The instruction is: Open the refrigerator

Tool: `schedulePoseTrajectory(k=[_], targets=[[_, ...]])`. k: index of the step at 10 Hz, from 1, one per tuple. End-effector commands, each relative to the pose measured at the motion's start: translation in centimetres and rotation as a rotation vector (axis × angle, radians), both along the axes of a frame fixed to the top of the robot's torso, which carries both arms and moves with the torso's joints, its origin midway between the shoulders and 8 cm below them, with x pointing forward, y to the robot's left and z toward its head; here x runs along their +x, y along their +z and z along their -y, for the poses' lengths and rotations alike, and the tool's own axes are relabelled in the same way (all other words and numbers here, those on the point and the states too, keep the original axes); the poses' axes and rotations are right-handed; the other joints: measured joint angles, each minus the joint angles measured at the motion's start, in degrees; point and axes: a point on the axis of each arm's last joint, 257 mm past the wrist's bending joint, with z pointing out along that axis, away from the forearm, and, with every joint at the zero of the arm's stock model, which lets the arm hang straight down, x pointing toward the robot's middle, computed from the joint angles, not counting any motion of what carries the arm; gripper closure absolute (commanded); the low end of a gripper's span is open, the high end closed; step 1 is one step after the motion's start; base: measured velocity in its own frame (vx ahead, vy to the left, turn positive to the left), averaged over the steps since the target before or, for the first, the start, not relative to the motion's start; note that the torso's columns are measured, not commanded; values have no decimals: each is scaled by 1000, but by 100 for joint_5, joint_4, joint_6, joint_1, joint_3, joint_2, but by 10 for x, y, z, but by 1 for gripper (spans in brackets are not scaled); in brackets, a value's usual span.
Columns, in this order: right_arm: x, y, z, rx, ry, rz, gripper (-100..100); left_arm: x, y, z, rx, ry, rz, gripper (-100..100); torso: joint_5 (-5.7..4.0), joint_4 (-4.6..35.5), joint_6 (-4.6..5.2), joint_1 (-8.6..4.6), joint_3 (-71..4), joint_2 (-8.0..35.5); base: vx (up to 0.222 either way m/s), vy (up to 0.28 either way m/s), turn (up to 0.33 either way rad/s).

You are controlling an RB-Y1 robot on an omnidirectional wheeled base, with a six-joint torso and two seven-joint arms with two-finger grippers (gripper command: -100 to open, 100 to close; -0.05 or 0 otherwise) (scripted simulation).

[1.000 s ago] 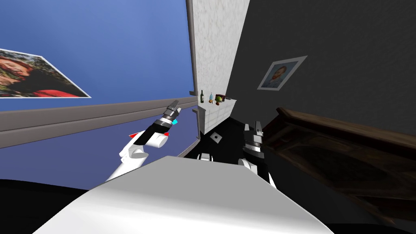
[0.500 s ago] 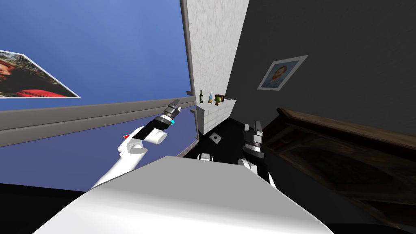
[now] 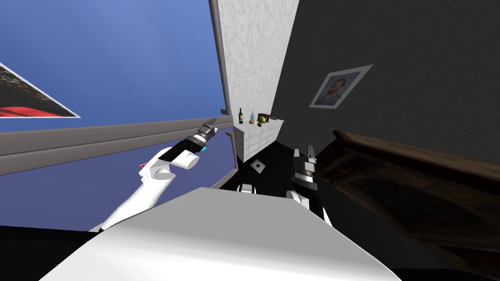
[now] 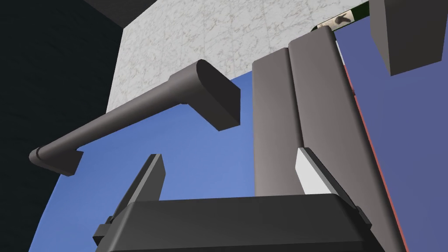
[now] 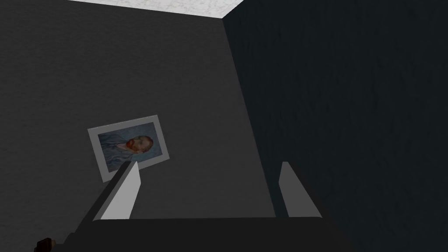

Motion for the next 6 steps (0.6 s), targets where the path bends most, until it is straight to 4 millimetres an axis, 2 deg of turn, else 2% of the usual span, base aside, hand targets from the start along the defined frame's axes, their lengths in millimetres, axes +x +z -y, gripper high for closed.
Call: schedulePoseTrajectory(k=[1, 6], targets=[[0, 0, 0, 0, 0, 0, 0, 8, 1, -4, 19, 10, -35, -100, -1, 0, 0, -3, 0, 0, 28, -54, 9], [0, 0, 0, 0, 0, 0, 0, 23, 11, -16, 75, 38, -103, -100, 0, 1, 0, 0, 2, 3, 30, -61, 11]])
